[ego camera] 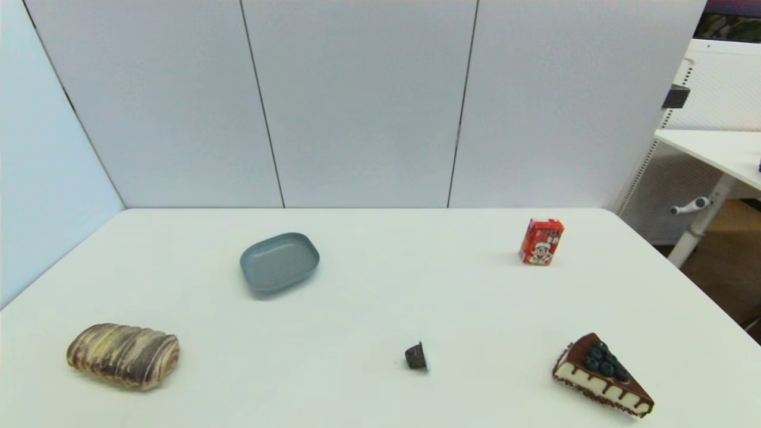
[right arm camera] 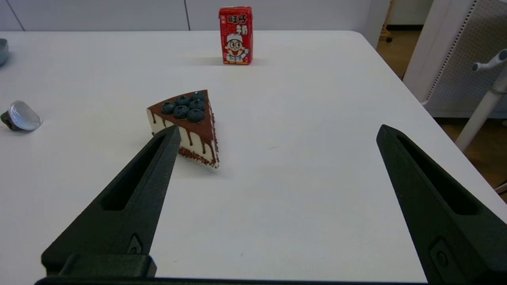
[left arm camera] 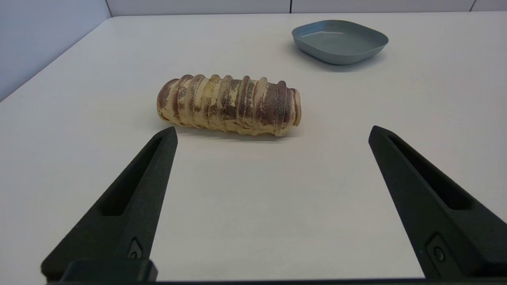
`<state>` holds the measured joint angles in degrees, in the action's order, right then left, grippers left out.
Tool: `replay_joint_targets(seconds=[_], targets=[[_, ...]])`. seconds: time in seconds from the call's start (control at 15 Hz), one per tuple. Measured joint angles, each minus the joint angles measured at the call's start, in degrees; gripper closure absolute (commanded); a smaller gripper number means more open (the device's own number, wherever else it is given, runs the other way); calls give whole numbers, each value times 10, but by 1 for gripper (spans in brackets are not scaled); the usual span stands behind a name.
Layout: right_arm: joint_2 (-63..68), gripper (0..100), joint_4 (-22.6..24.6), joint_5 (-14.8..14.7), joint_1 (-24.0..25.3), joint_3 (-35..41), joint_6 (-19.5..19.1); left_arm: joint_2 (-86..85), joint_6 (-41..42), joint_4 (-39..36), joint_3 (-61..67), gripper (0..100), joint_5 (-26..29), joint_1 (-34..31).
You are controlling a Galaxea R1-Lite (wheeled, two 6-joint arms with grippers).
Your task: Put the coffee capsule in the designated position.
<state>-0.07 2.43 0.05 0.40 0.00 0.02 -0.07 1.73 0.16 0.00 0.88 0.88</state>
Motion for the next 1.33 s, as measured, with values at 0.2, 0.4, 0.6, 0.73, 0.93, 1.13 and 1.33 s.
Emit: replay_joint_targets(seconds=[0.2,0.4,0.6,0.73,0.93,1.13,1.33], targets=[[0,0,0,0,0,0,2,0,0,0,0,0,0,0],[6,0,-8,0,0,0,1,0,0,0,0,0,0,0],[55,0,-10,1,1,-55,11,0,0,0,0,0,0,0],[109,0,-13,5,8,-141,23,0,0,0,0,0,0,0],[212,0,-52,14,22,-317,40,0,0,0,0,0,0,0],[331,0,-114,37,30,-501,39,0,0,0,0,0,0,0],[448,0,-142,80,42,-654,20,0,0,0,0,0,0,0]])
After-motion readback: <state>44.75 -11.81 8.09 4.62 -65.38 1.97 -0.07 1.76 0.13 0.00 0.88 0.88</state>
